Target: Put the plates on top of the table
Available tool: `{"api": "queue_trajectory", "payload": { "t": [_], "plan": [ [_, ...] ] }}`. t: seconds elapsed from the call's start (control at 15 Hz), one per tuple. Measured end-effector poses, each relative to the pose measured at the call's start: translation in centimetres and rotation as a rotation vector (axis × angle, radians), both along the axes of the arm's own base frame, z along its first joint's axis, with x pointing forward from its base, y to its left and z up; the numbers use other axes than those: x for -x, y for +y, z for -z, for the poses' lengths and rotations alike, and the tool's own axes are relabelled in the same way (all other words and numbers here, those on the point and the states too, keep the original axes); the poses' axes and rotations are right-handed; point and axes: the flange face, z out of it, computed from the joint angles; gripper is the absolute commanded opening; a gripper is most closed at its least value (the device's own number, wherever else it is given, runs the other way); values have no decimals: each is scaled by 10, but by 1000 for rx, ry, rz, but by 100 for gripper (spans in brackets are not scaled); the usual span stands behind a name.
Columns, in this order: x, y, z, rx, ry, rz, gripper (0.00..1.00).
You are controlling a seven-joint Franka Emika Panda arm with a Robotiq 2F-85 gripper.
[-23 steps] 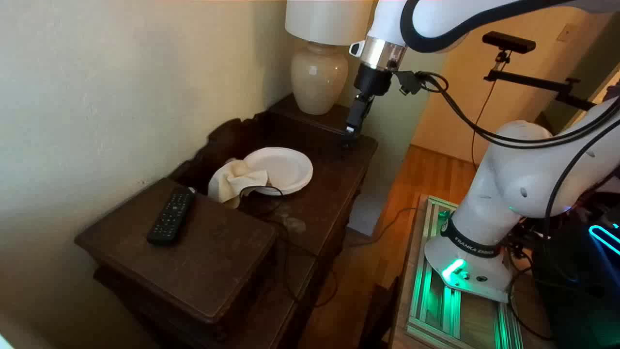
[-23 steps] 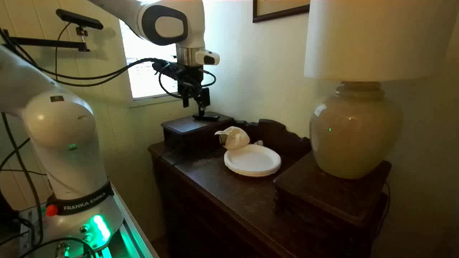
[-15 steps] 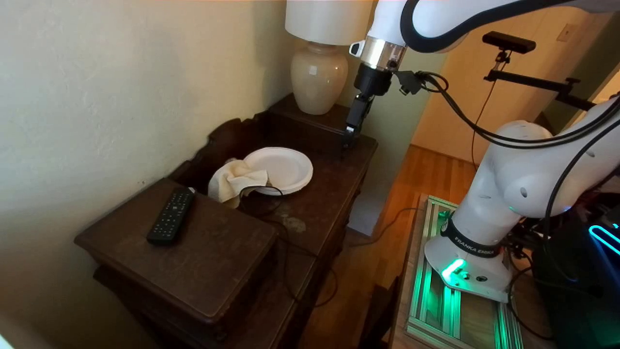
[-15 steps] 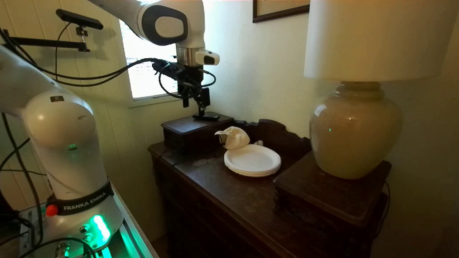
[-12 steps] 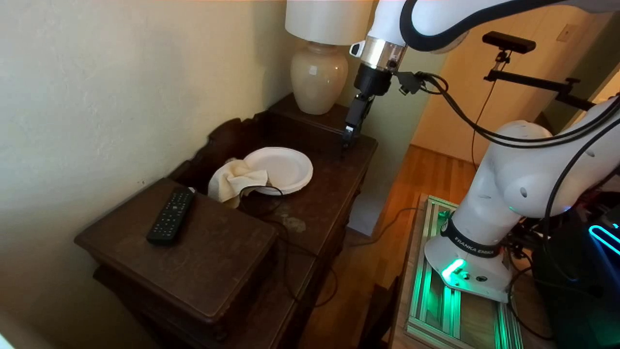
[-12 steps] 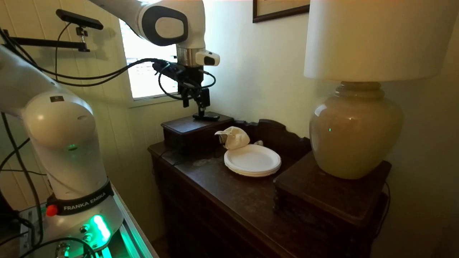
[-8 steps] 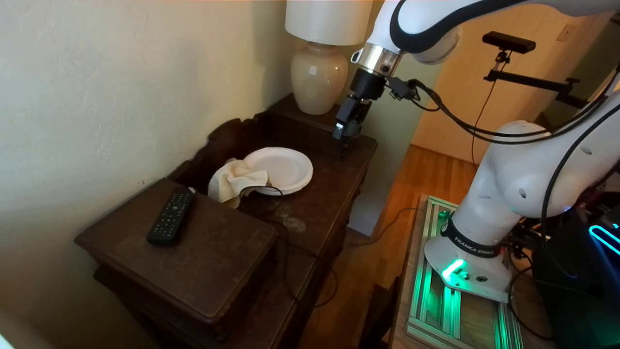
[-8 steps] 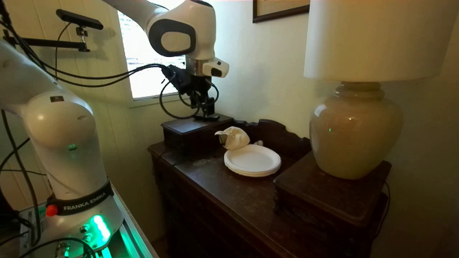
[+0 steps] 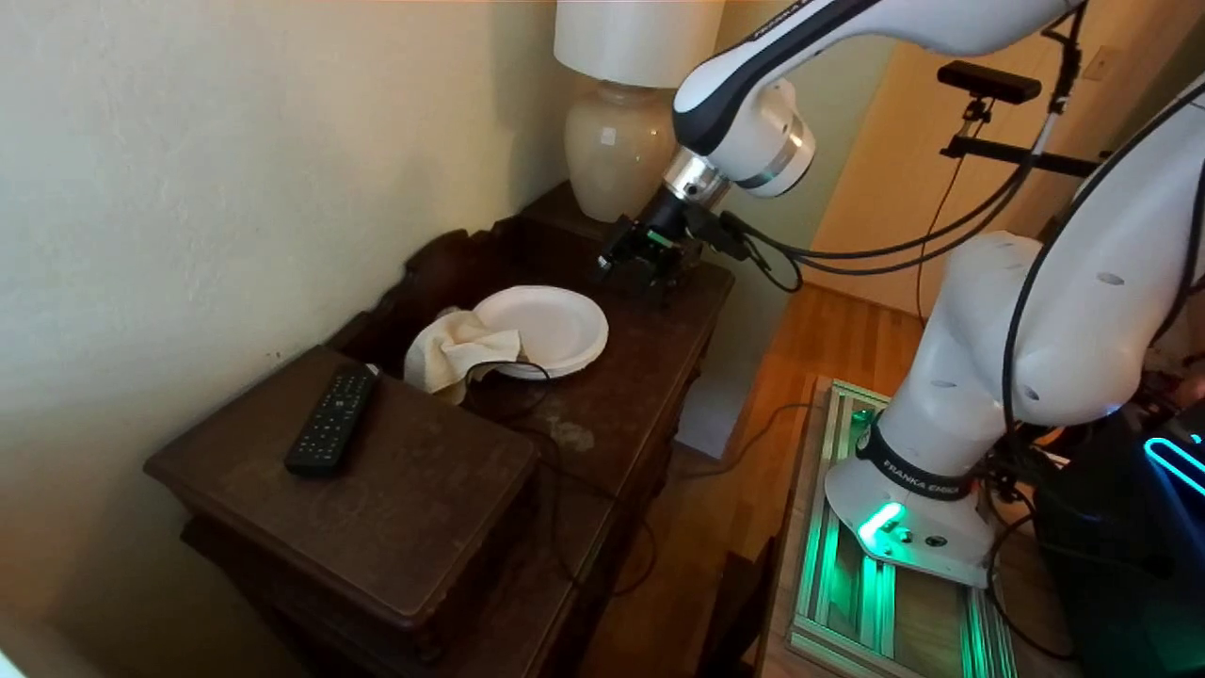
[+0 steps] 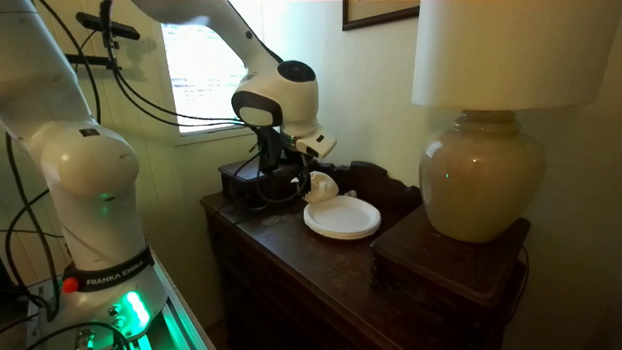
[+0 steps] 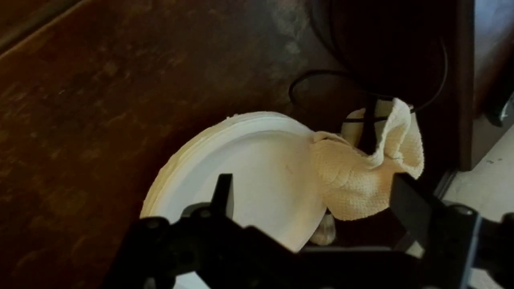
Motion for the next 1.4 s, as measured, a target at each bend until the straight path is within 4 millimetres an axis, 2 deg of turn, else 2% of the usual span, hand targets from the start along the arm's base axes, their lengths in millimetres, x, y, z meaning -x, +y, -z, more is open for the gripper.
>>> {"api": "queue_trajectory", "payload": {
  "t": [0.2, 0.33, 0.67, 0.87, 1.07, 1.4],
  "plan": [
    [-22, 8, 29, -30, 51, 18, 100],
    [-29, 8, 34, -25, 63, 22, 100],
    [-32, 4, 41, -31, 76, 42, 100],
    [-32, -10, 63, -52, 106, 124, 100],
    [-35, -34, 86, -63, 123, 214, 100],
    [-56, -69, 114, -20, 155, 286, 100]
  ]
}}
